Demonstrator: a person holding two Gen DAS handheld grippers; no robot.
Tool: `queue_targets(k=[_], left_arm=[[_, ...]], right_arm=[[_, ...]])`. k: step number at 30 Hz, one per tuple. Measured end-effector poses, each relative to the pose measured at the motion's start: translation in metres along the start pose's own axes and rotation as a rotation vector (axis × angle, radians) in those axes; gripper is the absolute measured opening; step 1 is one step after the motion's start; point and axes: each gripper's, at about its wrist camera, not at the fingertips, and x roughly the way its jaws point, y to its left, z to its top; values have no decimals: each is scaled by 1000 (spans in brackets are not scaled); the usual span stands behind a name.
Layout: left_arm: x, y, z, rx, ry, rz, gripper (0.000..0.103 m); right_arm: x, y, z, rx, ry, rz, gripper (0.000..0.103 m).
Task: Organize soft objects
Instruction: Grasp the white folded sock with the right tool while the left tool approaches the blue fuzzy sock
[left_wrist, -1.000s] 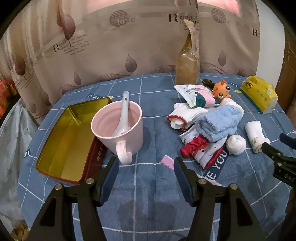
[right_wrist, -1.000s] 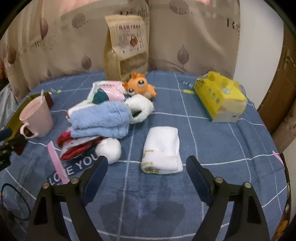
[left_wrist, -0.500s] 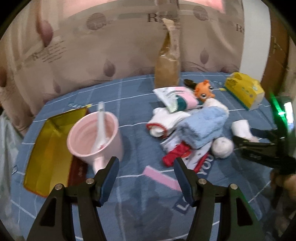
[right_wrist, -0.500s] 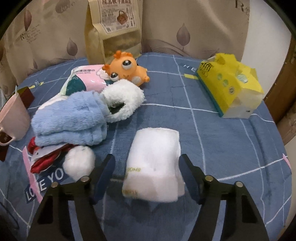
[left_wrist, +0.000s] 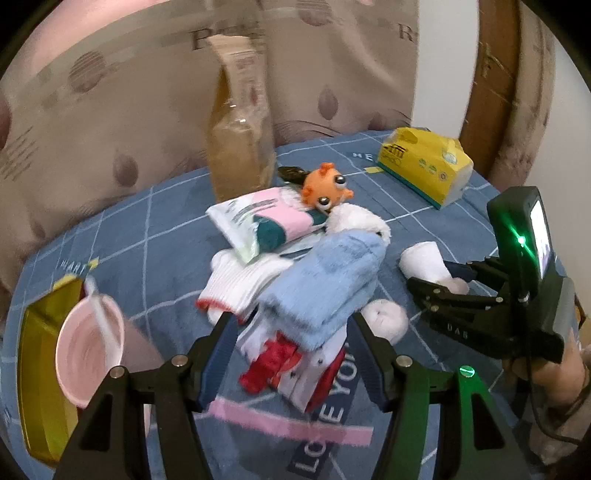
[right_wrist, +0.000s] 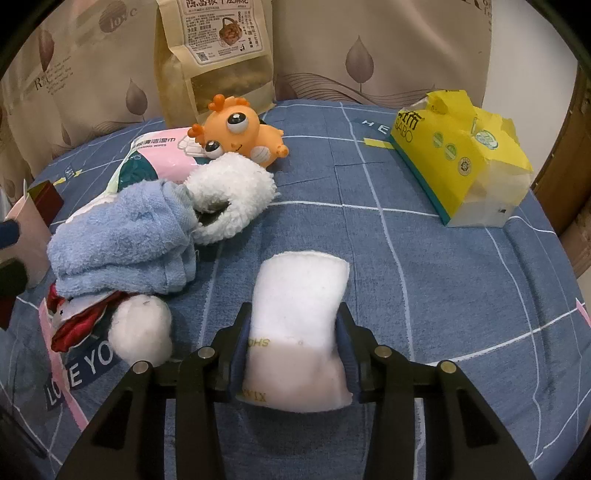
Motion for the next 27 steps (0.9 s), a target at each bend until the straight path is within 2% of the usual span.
queue_targets(k=[4, 12, 18, 19, 20, 21, 27], left_arm=[[19, -6, 10, 41, 32, -23, 63], [56, -17, 20, 96, 91, -11, 63], [75, -18, 25, 87, 126, -18, 62], [74, -18, 24, 80, 121, -27, 58], [72, -18, 24, 73, 117, -29, 45], [73, -18, 24, 75, 129, -29, 38], [62, -15, 26, 40, 133, -47, 24]], right_arm=[[0, -2, -1, 6, -3, 6, 39], [-1, -2, -3, 6, -4, 10, 40], [-1, 0, -3, 5, -3, 10, 40], [-1, 0, -2, 8, -3, 12, 40], [-1, 0, -2, 8, -3, 13, 40], [-1, 0, -2, 9, -2, 14, 40], [-2, 0, -3, 8, -3, 14, 40]])
